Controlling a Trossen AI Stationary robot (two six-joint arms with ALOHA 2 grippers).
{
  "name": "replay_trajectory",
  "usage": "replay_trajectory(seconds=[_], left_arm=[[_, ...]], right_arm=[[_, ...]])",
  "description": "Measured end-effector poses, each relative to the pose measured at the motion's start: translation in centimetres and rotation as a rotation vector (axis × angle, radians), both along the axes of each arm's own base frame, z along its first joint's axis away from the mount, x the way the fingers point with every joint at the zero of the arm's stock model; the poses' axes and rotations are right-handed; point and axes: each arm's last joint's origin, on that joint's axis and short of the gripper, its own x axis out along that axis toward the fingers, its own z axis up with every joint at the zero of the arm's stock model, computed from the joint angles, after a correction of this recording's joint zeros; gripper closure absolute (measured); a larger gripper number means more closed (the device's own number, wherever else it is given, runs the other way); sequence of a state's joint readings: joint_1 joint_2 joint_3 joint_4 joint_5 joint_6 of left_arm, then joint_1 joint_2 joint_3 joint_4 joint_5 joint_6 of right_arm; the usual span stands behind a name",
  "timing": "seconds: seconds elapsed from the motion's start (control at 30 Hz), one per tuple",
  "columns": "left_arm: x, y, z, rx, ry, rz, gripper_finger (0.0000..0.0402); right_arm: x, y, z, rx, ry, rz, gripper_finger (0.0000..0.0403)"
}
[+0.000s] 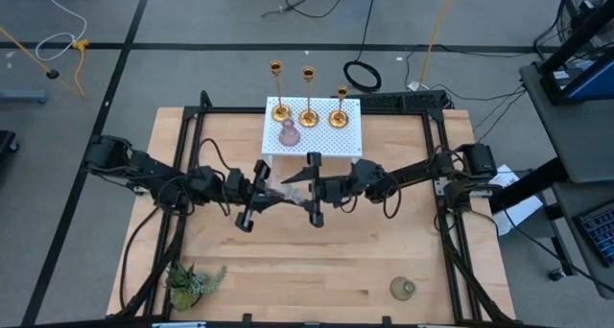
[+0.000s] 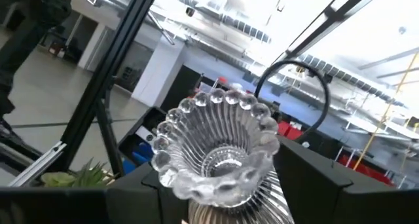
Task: Pick & Place candle stick holders
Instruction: Put the bottom right green glass candle holder aligned with the golden candle holder on the shelf
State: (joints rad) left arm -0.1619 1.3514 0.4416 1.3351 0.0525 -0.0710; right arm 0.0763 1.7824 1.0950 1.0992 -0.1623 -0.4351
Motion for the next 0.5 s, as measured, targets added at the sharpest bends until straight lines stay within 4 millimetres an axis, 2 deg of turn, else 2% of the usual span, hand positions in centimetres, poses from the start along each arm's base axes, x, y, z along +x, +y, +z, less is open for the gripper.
replay_trajectory(seconds=[0.27,0.5], left_arm=[[0.12,0.00,-0.30,0.003,-0.030,0.008,0.0375],[0.23,0.00,-0.48,-0.003,-0.020,0.019,0.0355]], right_arm=[[-0.16,0.59,0.25,-0.040,-0.041,-0.009,0.0249],[-0.15,0.60,0.16,-0.028,-0.031,-0.001,0.0270]])
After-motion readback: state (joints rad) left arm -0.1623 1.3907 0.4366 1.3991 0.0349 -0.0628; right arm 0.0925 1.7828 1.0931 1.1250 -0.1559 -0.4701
